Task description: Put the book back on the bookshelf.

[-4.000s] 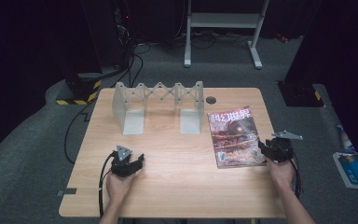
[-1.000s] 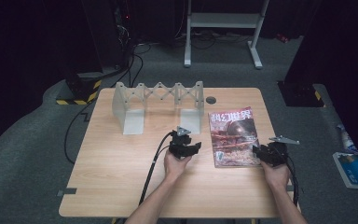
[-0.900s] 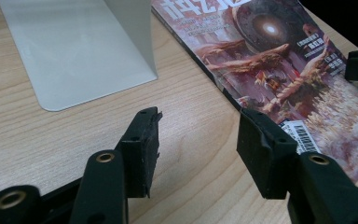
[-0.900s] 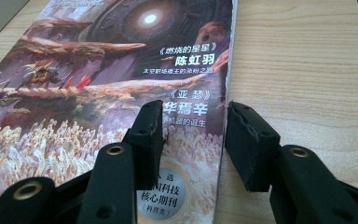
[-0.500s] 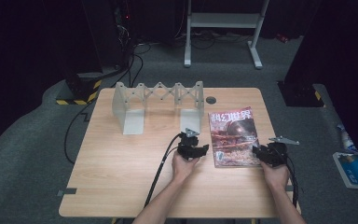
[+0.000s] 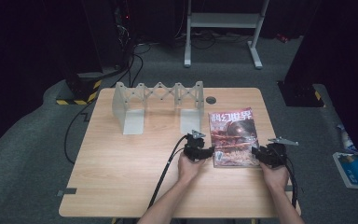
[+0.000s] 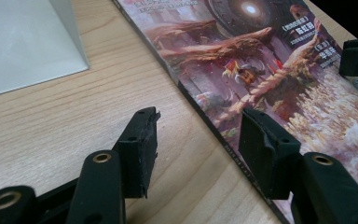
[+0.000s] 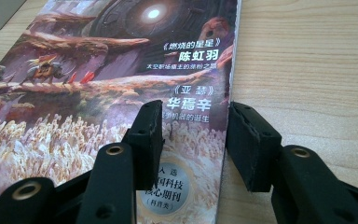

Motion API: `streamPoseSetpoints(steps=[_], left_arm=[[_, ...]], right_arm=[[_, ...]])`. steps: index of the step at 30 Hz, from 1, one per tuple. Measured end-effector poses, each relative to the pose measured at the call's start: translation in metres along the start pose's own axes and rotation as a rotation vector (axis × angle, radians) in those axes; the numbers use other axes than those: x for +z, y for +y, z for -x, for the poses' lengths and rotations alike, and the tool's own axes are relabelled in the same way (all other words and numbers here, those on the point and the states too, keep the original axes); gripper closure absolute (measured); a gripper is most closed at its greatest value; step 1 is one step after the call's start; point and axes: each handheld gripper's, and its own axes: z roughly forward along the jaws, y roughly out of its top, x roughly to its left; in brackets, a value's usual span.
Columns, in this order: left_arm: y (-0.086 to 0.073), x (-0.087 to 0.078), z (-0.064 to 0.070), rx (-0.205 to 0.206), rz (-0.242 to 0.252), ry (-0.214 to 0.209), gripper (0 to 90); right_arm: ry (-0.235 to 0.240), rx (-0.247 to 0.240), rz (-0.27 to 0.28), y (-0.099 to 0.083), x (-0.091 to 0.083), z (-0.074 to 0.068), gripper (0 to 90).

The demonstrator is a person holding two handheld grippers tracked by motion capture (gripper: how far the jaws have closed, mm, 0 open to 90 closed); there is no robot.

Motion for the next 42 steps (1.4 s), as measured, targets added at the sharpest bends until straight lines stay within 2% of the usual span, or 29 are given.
streamPoseSetpoints(steps=[4, 9, 16, 24, 30, 33, 36, 42], left_arm=[[0.0, 0.003, 0.004, 0.012, 0.004, -0.012, 47.9], [0.002, 0.007, 0.007, 0.015, 0.006, -0.003, 49.4], [0.007, 0.014, 0.017, 0.066, -0.02, -0.008, 50.6], [0.008, 0.015, 0.016, 0.04, -0.015, 0.024, 55.5], [0.01, 0.014, 0.011, -0.012, -0.021, 0.016, 63.2], [0.01, 0.013, 0.01, -0.009, -0.027, 0.01, 65.4], [0.009, 0.013, 0.012, 0.016, -0.029, 0.023, 65.5], [0.01, 0.011, 0.011, 0.027, -0.043, 0.023, 65.7]], right_arm=[[-0.001, 0.0, -0.001, 0.0, 0.0, -0.001, 55.8], [0.0, 0.0, -0.004, -0.001, -0.001, -0.003, 55.7], [0.004, -0.002, -0.008, -0.002, -0.001, -0.006, 55.5], [-0.001, 0.003, -0.007, -0.003, -0.002, -0.008, 55.5], [-0.009, 0.01, -0.021, -0.002, -0.003, -0.01, 55.7], [-0.011, 0.014, -0.021, -0.003, -0.004, -0.011, 55.7], [-0.014, 0.018, -0.02, -0.005, -0.005, -0.013, 55.8], [-0.008, 0.013, -0.026, -0.007, -0.008, -0.014, 56.6]])
